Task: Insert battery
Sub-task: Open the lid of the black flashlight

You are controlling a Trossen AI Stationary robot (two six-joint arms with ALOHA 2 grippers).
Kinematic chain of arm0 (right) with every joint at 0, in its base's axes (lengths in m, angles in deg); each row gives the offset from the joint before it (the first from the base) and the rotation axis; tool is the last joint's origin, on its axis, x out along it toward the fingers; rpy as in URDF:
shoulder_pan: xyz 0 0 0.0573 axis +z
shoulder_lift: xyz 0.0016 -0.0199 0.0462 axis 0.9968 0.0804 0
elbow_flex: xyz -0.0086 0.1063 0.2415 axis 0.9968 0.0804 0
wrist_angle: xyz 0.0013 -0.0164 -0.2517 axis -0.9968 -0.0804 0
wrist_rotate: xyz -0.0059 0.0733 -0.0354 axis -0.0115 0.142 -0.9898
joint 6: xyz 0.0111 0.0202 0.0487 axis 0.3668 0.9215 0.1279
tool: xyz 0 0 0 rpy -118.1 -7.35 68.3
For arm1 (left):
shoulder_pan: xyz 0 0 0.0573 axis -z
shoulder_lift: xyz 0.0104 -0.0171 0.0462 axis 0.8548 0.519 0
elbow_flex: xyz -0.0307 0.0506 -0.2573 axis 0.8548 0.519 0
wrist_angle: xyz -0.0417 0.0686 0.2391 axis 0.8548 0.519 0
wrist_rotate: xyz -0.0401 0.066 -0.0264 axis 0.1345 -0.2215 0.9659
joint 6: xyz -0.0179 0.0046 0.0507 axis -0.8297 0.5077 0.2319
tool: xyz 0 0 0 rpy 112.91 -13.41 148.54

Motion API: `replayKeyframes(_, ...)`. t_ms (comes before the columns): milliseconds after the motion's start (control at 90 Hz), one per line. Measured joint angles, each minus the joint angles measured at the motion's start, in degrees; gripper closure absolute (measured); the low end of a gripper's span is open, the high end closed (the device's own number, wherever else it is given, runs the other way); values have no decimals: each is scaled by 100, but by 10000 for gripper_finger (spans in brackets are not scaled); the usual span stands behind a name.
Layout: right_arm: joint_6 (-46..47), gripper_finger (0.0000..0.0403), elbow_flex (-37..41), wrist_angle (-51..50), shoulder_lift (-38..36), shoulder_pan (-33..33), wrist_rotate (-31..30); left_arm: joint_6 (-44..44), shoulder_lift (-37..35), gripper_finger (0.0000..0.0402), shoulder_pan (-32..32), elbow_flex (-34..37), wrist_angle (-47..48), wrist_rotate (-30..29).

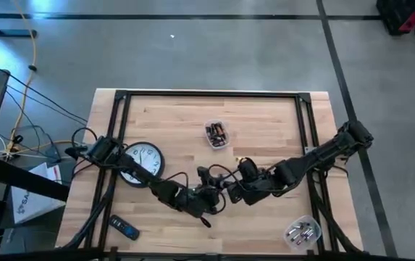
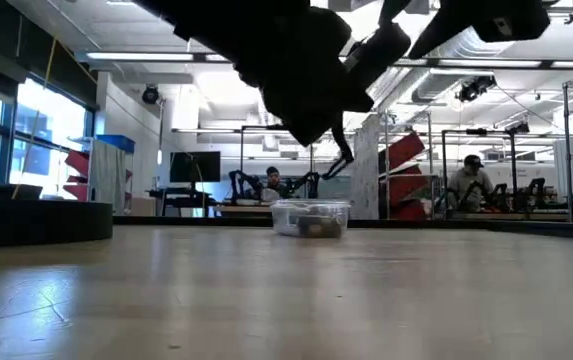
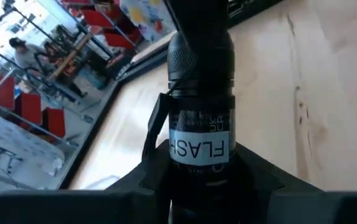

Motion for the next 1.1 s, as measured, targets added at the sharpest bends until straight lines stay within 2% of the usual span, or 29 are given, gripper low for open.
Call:
replayKeyframes(411,-90,257,24,461,13,-17,-232,206,0,304,50,0,-320,-224)
replayKeyframes(789,-325,325,24,545,13,-20,-246,226,0,304,64,0,-283,-318)
replayKeyframes(1100,-703,321,24,576,13,-22,-219,-66,0,304,22,0,-255,-370)
